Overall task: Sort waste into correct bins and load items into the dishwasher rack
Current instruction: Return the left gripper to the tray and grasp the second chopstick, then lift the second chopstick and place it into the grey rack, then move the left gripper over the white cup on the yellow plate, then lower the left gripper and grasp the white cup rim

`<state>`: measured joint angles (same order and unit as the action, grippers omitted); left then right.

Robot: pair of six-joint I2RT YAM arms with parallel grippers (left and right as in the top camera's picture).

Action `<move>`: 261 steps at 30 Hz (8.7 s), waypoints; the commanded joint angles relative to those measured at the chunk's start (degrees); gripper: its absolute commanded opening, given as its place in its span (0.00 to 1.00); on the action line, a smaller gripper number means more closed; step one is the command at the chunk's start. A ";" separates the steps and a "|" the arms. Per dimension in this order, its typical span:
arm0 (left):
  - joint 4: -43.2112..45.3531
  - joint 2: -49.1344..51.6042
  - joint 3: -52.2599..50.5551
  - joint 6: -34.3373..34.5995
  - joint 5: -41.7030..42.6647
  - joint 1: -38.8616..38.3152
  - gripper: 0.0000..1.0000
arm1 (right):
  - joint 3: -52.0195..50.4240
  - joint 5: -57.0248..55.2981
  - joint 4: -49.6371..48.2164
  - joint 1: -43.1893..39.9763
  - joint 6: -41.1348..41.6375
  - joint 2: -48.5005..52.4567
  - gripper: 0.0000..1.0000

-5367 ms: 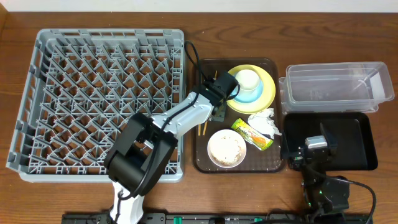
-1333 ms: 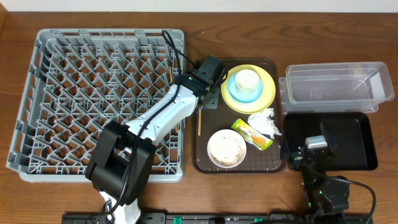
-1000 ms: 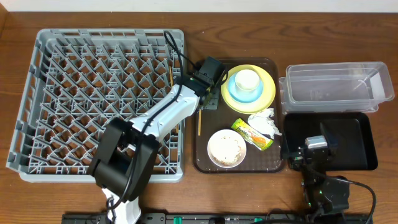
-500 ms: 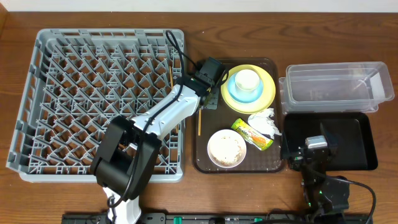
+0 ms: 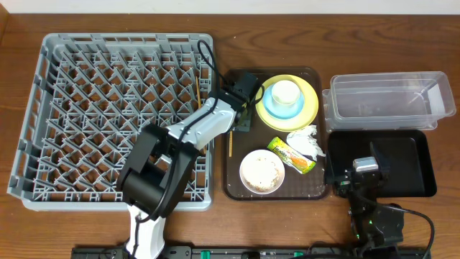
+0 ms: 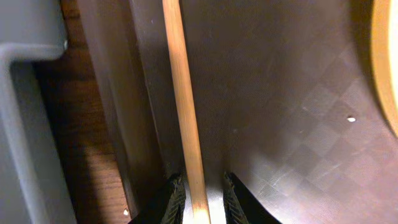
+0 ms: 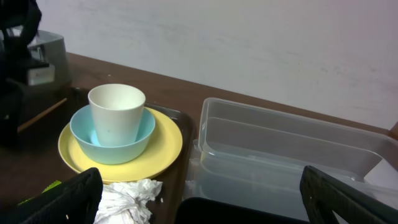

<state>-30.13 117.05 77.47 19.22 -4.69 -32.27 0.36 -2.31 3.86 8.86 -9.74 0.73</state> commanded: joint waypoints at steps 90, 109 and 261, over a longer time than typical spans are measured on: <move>-12.46 -18.16 -0.39 -1.18 -5.35 8.11 0.07 | -0.07 0.00 0.22 0.00 -0.17 -0.15 0.99; -12.76 -20.70 0.44 -1.38 -3.85 8.09 0.38 | -0.07 0.00 0.22 0.00 -0.20 -0.15 0.99; -13.44 -15.17 14.05 7.21 6.80 -6.21 0.31 | -0.07 0.00 0.22 0.00 -0.17 -0.15 0.99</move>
<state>-44.49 103.07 91.20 29.43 -0.32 -37.21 0.36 -2.31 3.86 8.86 -9.72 0.73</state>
